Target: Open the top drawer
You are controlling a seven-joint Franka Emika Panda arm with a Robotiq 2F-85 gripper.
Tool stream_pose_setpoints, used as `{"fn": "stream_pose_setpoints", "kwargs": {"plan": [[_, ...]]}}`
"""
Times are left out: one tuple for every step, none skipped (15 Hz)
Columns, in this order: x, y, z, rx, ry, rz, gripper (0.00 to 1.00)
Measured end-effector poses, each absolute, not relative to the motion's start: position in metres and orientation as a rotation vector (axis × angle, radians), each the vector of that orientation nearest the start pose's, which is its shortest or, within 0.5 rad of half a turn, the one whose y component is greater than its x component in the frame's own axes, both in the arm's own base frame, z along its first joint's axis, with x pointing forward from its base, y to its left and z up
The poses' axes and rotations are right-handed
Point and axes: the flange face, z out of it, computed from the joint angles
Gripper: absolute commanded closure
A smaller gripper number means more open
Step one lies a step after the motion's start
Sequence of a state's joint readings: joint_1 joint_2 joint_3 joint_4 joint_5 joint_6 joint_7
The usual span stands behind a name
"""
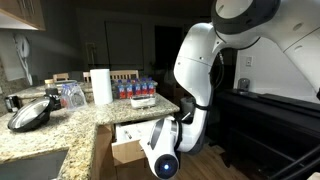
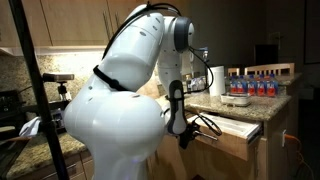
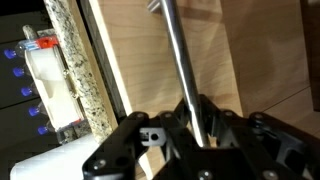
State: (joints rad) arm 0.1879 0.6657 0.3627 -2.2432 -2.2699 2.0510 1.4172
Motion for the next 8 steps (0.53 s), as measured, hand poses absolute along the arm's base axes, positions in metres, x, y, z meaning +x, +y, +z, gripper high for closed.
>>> {"fn": "stream_pose_setpoints", "kwargs": {"plan": [[0.433,0.244,0.075,1.861,1.133,0.943,0.96],[0.428,0.244,0.076,1.871,1.141,0.938,0.96],[0.423,0.244,0.077,1.881,1.148,0.932,0.96],[0.417,0.244,0.079,1.891,1.154,0.925,0.96],[0.412,0.245,0.08,1.9,1.161,0.918,0.96],[0.407,0.245,0.082,1.909,1.168,0.911,0.96],[0.401,0.245,0.083,1.918,1.175,0.904,0.96],[0.396,0.245,0.084,1.927,1.181,0.897,0.96]]}}
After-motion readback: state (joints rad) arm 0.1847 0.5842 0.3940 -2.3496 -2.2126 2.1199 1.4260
